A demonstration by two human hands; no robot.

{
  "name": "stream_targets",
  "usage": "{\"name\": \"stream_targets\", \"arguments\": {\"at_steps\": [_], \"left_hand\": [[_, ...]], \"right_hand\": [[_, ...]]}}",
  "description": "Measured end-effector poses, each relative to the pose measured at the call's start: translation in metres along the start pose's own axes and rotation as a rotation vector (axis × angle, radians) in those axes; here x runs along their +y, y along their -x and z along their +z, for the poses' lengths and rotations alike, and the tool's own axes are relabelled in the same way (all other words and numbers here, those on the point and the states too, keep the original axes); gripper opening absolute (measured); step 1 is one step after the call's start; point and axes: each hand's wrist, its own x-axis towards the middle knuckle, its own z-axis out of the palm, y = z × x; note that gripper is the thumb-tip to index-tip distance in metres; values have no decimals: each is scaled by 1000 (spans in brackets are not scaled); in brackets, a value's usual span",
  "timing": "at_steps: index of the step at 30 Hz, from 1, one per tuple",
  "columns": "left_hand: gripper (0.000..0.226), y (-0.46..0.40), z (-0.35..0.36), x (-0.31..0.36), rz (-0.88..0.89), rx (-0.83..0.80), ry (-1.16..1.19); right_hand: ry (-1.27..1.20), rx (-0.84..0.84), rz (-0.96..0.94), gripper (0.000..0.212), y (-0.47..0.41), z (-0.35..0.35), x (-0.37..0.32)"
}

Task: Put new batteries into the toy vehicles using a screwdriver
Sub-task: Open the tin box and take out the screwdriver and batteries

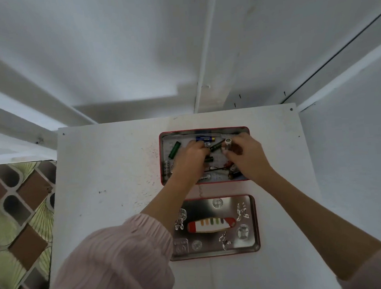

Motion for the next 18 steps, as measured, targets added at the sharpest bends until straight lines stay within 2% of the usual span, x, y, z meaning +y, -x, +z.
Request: {"name": "stream_targets", "arguments": {"at_steps": [3, 5, 7, 10, 14, 16, 18], "left_hand": [[28, -2, 1, 2, 2, -10, -26], [19, 3, -4, -1, -114, 35, 206], [11, 13, -15, -7, -267, 124, 558], [14, 27, -28, -15, -378, 248, 941], [31, 24, -34, -15, -467, 218, 1270], [37, 19, -34, -14, -490, 182, 1265], [37, 14, -31, -15, -445, 135, 1098]], "right_hand": [[-142, 1, 78, 8, -2, -3, -7], [-203, -22, 132, 12, -4, -1, -10], [-198, -58, 129, 9, -8, 5, -13], [-3, -112, 26, 4, -16, 21, -15], [363, -184, -173, 27, -20, 43, -12], [496, -199, -210, 28, -19, 47, -13], [539, -223, -214, 26, -18, 46, -15]]}}
